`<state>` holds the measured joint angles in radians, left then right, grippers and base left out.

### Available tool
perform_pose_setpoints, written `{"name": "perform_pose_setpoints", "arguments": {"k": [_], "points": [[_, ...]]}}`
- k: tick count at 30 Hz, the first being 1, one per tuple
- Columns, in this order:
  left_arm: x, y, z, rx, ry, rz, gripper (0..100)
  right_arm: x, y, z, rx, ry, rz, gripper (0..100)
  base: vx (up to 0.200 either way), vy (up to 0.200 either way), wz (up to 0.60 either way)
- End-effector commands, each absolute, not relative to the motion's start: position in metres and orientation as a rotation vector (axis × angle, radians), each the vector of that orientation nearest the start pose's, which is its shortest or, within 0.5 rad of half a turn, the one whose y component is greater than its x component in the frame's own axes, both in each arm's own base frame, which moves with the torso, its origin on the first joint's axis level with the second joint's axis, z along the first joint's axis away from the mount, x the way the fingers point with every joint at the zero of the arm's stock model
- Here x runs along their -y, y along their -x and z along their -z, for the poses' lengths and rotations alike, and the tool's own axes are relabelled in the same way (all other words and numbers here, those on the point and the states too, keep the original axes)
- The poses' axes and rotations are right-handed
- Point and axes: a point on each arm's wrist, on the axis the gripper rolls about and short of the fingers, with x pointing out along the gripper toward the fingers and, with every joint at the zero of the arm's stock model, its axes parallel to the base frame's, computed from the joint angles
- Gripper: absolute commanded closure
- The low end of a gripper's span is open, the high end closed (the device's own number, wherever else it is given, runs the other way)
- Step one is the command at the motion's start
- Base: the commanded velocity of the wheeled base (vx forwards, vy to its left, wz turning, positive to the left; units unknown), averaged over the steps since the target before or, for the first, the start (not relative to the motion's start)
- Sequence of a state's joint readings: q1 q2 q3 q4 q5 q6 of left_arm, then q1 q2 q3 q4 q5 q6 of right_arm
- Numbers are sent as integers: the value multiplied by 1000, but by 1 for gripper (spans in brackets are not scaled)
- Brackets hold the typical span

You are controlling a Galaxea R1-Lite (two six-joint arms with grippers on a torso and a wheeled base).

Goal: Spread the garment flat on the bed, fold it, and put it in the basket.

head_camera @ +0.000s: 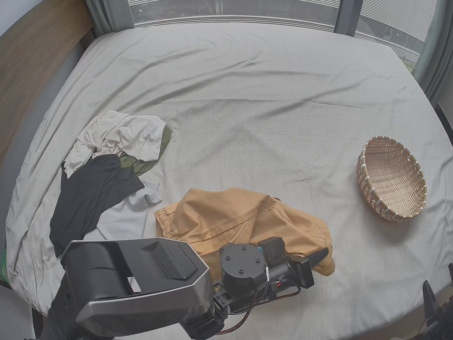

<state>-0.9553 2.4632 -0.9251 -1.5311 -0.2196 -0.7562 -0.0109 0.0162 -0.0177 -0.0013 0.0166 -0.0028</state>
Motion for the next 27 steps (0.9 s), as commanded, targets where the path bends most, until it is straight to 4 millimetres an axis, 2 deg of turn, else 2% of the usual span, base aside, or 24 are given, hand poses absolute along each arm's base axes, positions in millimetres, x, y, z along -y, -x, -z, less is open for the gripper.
{"name": "perform_pose_setpoints", "arguments": {"k": [1, 6, 11, 19, 27], "points": [[342, -238, -13, -452, 662, 1107, 0, -1, 22, -76, -9, 3, -6, 0, 0, 0, 0], [341, -238, -12, -452, 662, 1104, 0, -1, 22, -76, -9, 3, -6, 0, 0, 0, 0], [335, -228, -9, -480, 643, 1077, 0, -1, 22, -76, -9, 3, -6, 0, 0, 0, 0], [301, -202, -28, -545, 611, 1049, 0, -1, 22, -76, -9, 3, -6, 0, 0, 0, 0], [270, -184, -43, -571, 589, 1018, 0, -1, 22, -76, -9, 3, -6, 0, 0, 0, 0]]}}
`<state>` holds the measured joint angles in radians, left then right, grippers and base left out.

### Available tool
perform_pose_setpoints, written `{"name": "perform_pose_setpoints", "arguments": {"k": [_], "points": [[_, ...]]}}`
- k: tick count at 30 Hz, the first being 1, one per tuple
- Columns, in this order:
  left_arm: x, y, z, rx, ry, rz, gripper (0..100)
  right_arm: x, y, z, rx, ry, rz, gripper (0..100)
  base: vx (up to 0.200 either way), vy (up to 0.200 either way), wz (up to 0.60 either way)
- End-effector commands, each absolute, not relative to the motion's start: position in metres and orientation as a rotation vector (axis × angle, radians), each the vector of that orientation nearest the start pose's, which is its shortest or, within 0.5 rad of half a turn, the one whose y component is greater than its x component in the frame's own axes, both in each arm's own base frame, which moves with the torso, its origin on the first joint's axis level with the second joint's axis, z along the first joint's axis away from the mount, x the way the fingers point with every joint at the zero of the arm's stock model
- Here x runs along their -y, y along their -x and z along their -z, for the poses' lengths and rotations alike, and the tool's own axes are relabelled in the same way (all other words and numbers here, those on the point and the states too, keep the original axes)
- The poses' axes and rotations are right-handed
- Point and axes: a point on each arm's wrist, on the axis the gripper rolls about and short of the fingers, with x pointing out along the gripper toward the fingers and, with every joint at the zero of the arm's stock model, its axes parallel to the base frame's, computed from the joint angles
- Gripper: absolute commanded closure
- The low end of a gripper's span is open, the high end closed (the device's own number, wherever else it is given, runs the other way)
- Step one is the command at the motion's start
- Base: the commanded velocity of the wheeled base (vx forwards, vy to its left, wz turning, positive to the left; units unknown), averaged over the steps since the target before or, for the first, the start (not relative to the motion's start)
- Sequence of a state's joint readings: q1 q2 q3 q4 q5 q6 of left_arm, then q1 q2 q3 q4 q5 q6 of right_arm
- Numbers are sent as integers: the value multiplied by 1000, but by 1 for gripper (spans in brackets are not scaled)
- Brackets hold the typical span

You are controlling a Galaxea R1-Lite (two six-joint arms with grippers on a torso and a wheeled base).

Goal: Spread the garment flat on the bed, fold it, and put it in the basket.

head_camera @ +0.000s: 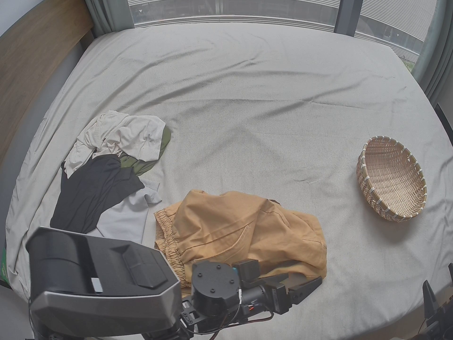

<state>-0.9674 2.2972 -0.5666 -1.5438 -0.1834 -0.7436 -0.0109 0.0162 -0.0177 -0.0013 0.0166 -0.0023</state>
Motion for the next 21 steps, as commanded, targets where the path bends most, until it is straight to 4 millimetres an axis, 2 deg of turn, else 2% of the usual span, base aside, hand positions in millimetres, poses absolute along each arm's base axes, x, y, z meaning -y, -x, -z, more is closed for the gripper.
{"name": "perform_pose_setpoints", "arguments": {"k": [1, 7, 8, 9, 10, 11, 12, 13, 21], "points": [[262, -181, -48, -565, 578, 1013, 0, -1, 22, -76, -9, 3, -6, 0, 0, 0, 0], [227, -180, -57, -543, 536, 945, 0, -1, 22, -76, -9, 3, -6, 0, 0, 0, 0], [227, -180, -57, -543, 536, 945, 0, -1, 22, -76, -9, 3, -6, 0, 0, 0, 0], [211, -179, -64, -528, 539, 915, 0, -1, 22, -76, -9, 3, -6, 0, 0, 0, 0], [211, -179, -64, -528, 539, 915, 0, -1, 22, -76, -9, 3, -6, 0, 0, 0, 0], [195, -177, -75, -502, 555, 896, 0, -1, 22, -76, -9, 3, -6, 0, 0, 0, 0], [195, -177, -75, -502, 555, 896, 0, -1, 22, -76, -9, 3, -6, 0, 0, 0, 0], [180, -177, -81, -484, 564, 862, 0, -1, 22, -76, -11, 3, -6, 0, 0, 0, 0], [131, -179, -77, -500, 570, 716, 0, -1, 22, -76, -5, 3, -3, 0, 0, 0, 0]]}}
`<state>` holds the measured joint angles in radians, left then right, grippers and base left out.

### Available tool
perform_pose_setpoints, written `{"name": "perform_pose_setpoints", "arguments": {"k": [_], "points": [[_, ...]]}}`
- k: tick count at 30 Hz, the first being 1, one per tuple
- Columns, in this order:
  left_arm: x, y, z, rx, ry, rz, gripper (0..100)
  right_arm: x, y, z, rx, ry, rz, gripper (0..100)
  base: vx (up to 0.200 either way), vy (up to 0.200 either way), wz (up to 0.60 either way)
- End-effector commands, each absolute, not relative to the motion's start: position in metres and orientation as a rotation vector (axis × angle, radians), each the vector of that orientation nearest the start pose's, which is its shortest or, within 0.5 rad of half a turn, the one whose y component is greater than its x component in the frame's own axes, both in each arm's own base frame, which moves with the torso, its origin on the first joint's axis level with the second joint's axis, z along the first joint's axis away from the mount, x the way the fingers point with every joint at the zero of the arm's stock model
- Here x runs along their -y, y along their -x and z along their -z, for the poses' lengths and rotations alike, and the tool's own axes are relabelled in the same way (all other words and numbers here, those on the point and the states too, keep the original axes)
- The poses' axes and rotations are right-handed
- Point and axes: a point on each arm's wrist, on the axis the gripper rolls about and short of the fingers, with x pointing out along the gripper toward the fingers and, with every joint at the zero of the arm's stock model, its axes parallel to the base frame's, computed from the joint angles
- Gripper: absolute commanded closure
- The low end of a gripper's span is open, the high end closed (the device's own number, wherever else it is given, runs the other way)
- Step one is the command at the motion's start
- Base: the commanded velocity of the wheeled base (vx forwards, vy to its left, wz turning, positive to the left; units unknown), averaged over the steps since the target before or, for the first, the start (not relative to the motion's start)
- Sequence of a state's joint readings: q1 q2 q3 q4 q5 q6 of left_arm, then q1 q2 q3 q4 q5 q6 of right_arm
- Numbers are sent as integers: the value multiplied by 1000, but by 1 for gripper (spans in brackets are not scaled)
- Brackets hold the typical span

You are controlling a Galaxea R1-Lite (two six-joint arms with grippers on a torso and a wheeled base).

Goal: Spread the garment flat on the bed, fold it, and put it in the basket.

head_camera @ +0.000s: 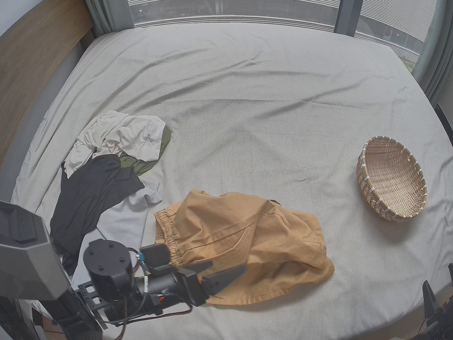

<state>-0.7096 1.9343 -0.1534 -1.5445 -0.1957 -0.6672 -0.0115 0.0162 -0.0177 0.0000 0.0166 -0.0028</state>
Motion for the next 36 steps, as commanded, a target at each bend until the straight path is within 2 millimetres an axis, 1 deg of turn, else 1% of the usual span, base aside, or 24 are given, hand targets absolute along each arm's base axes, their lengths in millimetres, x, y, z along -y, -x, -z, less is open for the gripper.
{"name": "perform_pose_setpoints", "arguments": {"k": [1, 4, 9, 10, 18, 24, 29, 30, 36], "points": [[126, -181, -76, -500, 568, 702, 0, -1, 22, -76, -5, 3, -3, 0, 0, 0, 0], [118, -184, -74, -495, 556, 671, 0, -1, 22, -76, -5, 3, -5, 0, 0, 0, 0], [113, -180, -67, -538, 548, 644, 0, -1, 22, -76, -5, 3, -5, 0, 0, 0, 0], [111, -178, -61, -572, 543, 626, 0, -1, 22, -76, -5, 3, -5, 0, 0, 0, 0], [105, -189, -41, -635, 515, 556, 0, -1, 23, -76, -3, 3, -6, 0, 0, 0, 0], [105, -200, -31, -651, 511, 532, 0, -1, 23, -76, -3, 3, -5, 0, 0, 0, 0], [108, -203, -32, -640, 512, 539, 0, -1, 23, -76, -3, 3, -5, 0, 0, 0, 0], [110, -206, -33, -628, 514, 546, 0, -1, 23, -76, -3, 3, -5, 0, 0, 0, 0], [113, -213, -26, -637, 513, 540, 0, -1, 23, -76, -3, 1, -6, 0, 0, 0, 0]]}}
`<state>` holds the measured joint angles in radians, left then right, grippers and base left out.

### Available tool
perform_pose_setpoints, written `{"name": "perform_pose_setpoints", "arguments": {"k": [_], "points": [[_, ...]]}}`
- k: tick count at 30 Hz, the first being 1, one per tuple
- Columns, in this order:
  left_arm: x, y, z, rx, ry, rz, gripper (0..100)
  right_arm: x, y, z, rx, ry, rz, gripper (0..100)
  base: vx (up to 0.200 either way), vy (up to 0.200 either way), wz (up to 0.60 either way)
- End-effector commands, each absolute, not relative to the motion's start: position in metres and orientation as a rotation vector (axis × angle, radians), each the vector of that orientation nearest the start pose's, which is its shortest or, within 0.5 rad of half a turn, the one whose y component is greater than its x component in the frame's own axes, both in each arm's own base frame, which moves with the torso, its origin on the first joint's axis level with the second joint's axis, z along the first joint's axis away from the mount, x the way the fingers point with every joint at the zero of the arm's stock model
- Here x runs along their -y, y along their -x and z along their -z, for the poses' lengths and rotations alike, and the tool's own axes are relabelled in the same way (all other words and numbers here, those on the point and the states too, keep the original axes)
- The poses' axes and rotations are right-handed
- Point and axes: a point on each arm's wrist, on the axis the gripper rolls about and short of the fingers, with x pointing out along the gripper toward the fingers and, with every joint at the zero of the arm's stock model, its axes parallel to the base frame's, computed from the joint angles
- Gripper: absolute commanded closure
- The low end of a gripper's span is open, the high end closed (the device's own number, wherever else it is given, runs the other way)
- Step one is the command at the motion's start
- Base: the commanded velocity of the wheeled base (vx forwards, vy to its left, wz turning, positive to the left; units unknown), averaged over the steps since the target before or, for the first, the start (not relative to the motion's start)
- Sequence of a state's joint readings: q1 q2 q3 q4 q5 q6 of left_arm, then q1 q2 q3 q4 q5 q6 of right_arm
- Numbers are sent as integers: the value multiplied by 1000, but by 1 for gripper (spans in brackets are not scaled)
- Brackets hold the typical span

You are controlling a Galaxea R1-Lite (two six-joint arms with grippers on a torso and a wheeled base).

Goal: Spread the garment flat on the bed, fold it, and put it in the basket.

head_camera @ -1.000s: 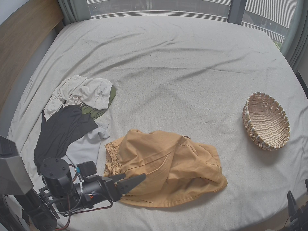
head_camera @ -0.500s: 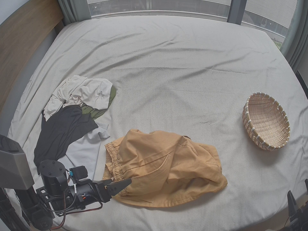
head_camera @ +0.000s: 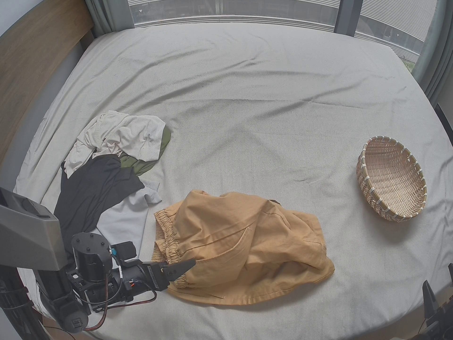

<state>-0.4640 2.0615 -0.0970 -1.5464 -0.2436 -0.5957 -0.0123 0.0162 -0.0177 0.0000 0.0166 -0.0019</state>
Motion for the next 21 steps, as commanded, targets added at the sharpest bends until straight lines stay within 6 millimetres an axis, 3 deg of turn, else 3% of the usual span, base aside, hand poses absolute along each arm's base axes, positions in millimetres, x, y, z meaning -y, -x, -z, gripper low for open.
{"name": "perform_pose_setpoints", "arguments": {"k": [1, 10, 21], "points": [[113, -213, -26, -637, 513, 540, 0, -1, 23, -76, -3, 1, -6, 0, 0, 0, 0], [121, -229, -27, -592, 524, 558, 0, -1, 23, -76, -3, 1, -8, 0, 0, 0, 0], [136, -233, -28, -582, 542, 600, 0, -1, 23, -76, -3, 1, -6, 0, 0, 0, 0]]}}
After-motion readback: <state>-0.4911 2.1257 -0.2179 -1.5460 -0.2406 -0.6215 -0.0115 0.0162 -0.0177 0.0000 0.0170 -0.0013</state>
